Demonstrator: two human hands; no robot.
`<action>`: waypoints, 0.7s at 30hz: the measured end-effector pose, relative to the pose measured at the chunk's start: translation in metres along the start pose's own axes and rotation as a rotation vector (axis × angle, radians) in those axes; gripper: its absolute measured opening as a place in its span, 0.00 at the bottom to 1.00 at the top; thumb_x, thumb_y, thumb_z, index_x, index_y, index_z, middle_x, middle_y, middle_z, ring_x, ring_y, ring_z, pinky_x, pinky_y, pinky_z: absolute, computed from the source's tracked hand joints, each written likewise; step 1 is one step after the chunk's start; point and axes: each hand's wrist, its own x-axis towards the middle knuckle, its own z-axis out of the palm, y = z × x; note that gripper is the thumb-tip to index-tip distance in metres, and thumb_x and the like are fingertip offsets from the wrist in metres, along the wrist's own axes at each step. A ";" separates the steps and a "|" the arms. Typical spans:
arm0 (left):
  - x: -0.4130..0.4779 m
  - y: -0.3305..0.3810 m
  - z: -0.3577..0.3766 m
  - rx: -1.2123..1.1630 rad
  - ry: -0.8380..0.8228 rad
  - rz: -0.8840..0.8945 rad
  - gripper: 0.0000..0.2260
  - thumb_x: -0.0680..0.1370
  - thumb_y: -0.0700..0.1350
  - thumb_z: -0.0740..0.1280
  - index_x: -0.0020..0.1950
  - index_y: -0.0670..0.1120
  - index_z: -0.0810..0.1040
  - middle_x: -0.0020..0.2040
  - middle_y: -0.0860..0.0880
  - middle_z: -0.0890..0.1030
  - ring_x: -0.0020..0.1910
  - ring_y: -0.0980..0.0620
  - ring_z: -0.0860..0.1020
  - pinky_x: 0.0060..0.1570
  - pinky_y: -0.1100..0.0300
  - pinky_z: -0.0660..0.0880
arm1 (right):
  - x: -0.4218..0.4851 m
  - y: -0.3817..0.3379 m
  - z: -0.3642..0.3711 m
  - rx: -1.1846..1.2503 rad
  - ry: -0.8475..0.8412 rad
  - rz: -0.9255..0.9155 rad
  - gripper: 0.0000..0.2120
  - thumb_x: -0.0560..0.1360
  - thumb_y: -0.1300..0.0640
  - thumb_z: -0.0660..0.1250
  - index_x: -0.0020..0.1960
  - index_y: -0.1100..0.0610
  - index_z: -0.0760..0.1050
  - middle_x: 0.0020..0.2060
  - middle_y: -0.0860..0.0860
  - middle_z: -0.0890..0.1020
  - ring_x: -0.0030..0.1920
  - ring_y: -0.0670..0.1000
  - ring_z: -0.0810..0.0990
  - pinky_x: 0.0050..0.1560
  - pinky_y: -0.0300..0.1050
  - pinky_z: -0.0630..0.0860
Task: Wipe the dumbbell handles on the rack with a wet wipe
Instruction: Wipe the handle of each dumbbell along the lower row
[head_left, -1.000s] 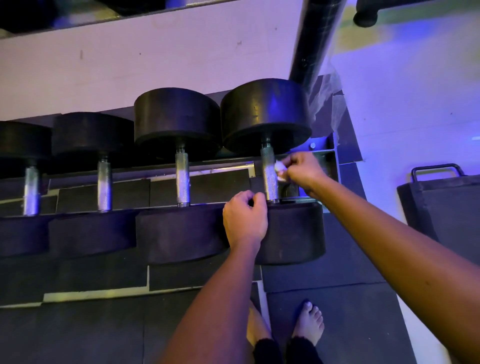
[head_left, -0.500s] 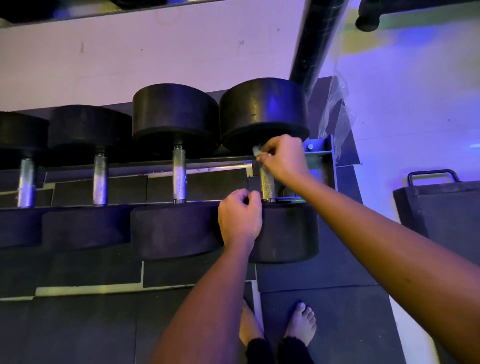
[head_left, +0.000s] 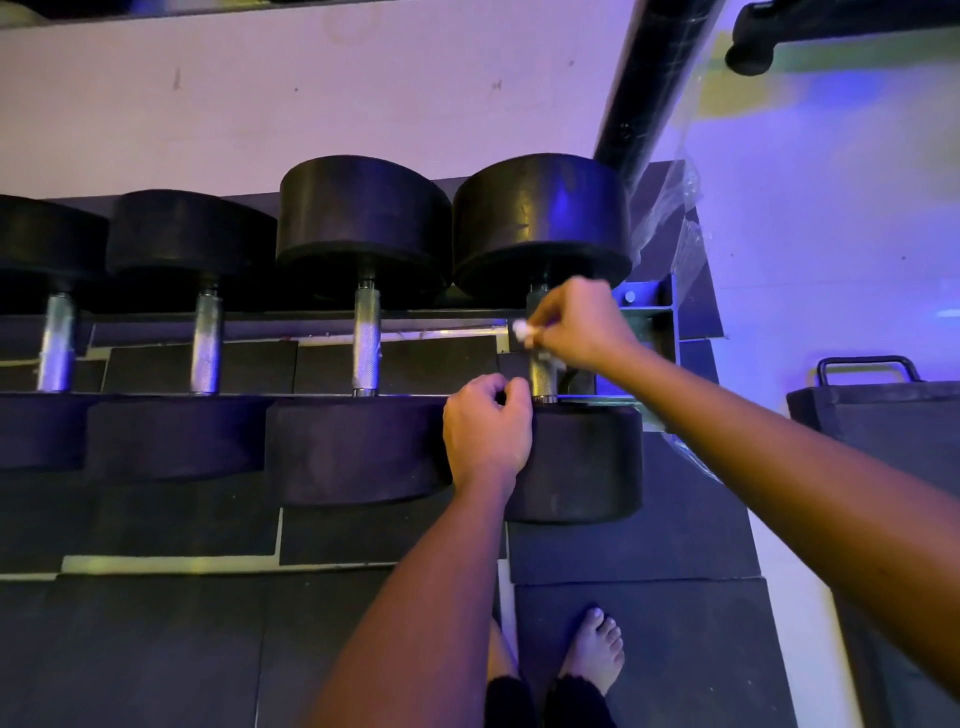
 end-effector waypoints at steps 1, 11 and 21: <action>0.000 0.001 0.000 -0.003 0.000 0.002 0.14 0.75 0.46 0.62 0.31 0.43 0.76 0.27 0.48 0.75 0.31 0.48 0.73 0.31 0.54 0.70 | 0.007 -0.003 -0.003 -0.011 0.088 -0.029 0.07 0.72 0.52 0.74 0.45 0.56 0.84 0.35 0.52 0.84 0.37 0.48 0.81 0.45 0.43 0.77; -0.002 0.003 -0.001 -0.014 -0.018 0.010 0.15 0.75 0.45 0.62 0.28 0.46 0.72 0.25 0.51 0.71 0.28 0.53 0.68 0.28 0.57 0.63 | -0.013 0.002 0.016 -0.223 -0.077 -0.064 0.10 0.73 0.51 0.72 0.48 0.57 0.84 0.46 0.59 0.83 0.49 0.58 0.80 0.46 0.42 0.72; 0.001 0.000 0.001 0.013 0.002 0.020 0.13 0.75 0.46 0.62 0.33 0.44 0.79 0.29 0.49 0.77 0.32 0.53 0.74 0.31 0.57 0.67 | -0.007 0.016 0.009 0.218 0.322 0.040 0.05 0.73 0.55 0.73 0.47 0.55 0.83 0.38 0.53 0.83 0.39 0.51 0.79 0.41 0.45 0.76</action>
